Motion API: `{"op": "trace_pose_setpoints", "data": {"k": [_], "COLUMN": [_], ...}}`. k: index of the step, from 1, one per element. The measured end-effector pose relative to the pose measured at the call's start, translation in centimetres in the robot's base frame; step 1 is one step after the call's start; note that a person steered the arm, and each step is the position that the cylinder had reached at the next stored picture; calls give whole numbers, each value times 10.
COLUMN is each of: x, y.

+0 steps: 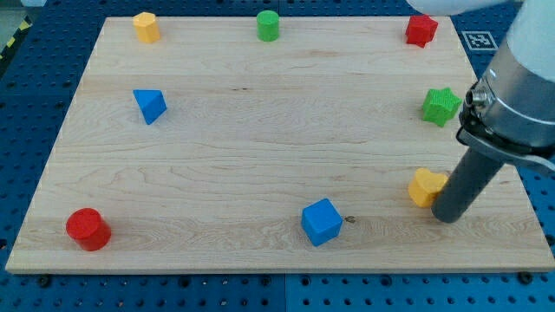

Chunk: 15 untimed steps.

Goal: Move the yellow heart to the bottom right of the blue triangle

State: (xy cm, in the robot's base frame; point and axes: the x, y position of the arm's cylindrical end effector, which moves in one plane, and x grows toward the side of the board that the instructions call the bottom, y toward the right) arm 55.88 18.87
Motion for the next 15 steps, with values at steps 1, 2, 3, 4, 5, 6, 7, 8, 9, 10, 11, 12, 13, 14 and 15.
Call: {"op": "trace_pose_setpoints", "data": {"k": [1, 2, 3, 4, 5, 6, 7, 8, 9, 10, 11, 12, 13, 14, 15], "x": [-24, -44, -61, -83, -97, -96, -93, -87, -79, -78, -78, -78, -78, -81, -91], "y": [-1, -6, -17, -33, -54, -60, -71, -93, -114, -143, -172, -196, -218, -243, -262]}}
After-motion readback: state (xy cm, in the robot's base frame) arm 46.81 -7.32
